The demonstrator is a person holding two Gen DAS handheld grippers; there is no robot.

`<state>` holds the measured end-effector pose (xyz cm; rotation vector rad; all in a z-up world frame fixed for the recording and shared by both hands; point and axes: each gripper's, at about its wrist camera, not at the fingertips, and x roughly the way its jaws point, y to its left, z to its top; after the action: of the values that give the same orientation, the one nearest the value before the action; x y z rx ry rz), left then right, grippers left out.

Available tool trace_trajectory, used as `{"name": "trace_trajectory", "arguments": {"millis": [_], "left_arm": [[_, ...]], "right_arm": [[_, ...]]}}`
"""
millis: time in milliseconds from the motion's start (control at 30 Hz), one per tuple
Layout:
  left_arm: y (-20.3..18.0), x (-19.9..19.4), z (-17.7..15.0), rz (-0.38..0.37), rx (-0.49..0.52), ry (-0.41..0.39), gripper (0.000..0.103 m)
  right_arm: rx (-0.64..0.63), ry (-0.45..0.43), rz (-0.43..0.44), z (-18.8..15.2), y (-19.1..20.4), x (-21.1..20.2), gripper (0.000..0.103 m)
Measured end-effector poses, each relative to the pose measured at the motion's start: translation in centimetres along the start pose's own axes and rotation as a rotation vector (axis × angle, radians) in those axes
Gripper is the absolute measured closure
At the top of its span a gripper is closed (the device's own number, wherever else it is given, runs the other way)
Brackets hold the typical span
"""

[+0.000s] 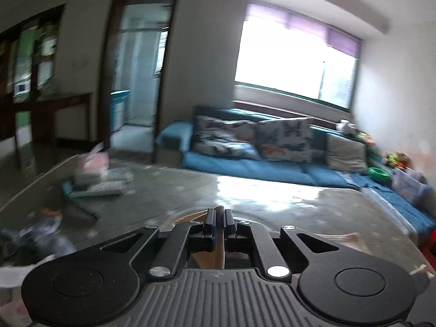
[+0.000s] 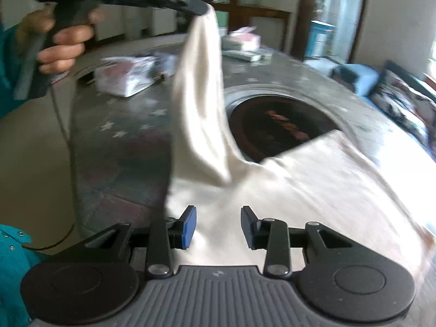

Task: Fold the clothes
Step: 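Lay the held sleeve across the sweatshirt body and open the left gripper, then grasp the other sleeve cuff of the cream sweatshirt with the right gripper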

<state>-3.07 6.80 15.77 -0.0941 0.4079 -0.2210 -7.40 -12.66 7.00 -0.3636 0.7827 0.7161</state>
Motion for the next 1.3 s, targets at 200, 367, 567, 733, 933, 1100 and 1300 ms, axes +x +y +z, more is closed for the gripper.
{"name": "trace_trajectory", "arguments": {"millis": [200, 367, 567, 733, 933, 1100, 1300], "left_arm": [[-6.8, 1.0, 0.2, -0.143, 0.094, 0.008, 0.098], [-11.8, 2.7, -1.2, -0.279, 0.135, 0.059, 0.097], [-16.4, 4.6, -4.5, -0.416, 0.165, 0.179, 0.09], [-15.5, 4.3, -7.4, -0.422, 0.222, 0.227, 0.068], [-9.6, 4.0, -9.8, -0.284, 0.224, 0.278, 0.059], [-5.4, 3.7, -12.2, -0.2, 0.229, 0.342, 0.056], [-3.8, 3.2, -14.0, -0.197, 0.242, 0.363, 0.053]], "right_arm": [[0.125, -0.036, -0.098, -2.9, -3.3, -3.0, 0.067], [0.216, -0.048, -0.171, -5.2, -5.7, -4.9, 0.067], [0.329, -0.033, -0.232, -8.0, -7.8, -5.5, 0.067], [0.392, -0.018, -0.246, -10.0, -8.6, -6.0, 0.067], [0.425, -0.044, -0.231, -10.1, -8.9, -6.8, 0.067], [0.442, -0.031, -0.195, -9.3, -8.9, -5.3, 0.069], [0.461, 0.02, -0.167, -9.1, -8.4, -3.7, 0.083]]}}
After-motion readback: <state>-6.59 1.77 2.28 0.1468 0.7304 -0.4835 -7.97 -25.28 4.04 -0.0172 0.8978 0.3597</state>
